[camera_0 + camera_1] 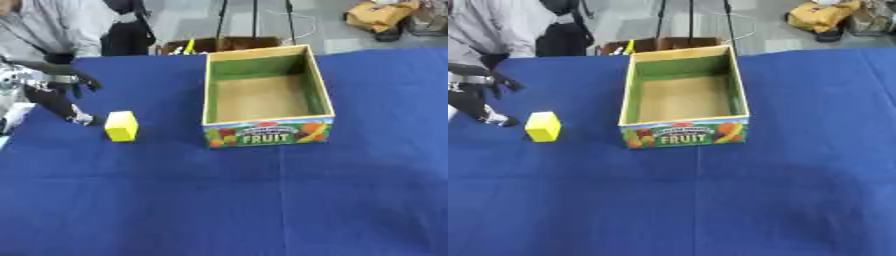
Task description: Pick up objects on the table and place them in the box.
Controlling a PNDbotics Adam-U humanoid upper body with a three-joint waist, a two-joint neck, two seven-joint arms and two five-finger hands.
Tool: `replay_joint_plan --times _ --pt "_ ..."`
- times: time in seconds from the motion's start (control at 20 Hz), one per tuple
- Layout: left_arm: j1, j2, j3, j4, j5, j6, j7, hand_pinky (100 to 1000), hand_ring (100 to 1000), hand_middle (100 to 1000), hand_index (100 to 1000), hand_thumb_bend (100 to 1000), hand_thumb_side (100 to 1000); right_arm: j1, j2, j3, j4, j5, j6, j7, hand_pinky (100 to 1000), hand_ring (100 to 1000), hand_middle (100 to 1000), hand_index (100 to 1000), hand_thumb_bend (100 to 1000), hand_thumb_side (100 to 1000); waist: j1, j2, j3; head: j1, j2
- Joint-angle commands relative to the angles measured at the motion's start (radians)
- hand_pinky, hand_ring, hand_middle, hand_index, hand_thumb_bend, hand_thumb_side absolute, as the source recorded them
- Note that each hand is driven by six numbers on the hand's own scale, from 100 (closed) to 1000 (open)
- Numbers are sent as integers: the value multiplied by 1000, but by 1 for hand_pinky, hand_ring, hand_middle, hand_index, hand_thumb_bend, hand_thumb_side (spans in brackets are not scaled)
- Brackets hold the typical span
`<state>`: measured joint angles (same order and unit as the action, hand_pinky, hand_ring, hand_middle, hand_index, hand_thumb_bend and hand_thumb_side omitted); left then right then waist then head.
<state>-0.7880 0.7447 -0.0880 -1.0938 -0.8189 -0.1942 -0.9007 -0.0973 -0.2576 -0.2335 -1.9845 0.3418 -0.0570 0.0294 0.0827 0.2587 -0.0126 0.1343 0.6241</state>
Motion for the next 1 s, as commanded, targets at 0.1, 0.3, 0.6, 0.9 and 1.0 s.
replay_joint_plan --times 0.1,0.3,0.6,0.9,1.0 --pt "-34 15 -11 14 -23 -46 -6 722 808 924 1000 460 531 -9 -23 1 -15 10 -3 3 738 883 611 740 100 834 -2 -12 -2 -12 -13" --pt "-42 3 -23 17 -36 -72 -6 716 802 924 1000 454 525 -11 -23 2 -15 12 -5 5 738 883 611 740 100 834 0 -8 -6 -16 -17" --pt "-55 -18 -34 49 -61 -79 -6 710 794 899 1000 427 526 -15 -23 5 -15 12 -8 6 738 884 610 739 100 833 2 -3 -17 -14 -25" --pt "-73 -40 -35 94 -90 -80 -6 699 786 869 1000 398 524 -19 -23 7 -15 14 -11 6 738 884 610 738 100 832 3 4 -27 -4 -31" --pt "-75 -43 -34 109 -96 -78 -6 697 785 861 1000 392 521 -19 -23 8 -15 14 -12 6 738 884 609 737 100 832 3 6 -29 -2 -34"
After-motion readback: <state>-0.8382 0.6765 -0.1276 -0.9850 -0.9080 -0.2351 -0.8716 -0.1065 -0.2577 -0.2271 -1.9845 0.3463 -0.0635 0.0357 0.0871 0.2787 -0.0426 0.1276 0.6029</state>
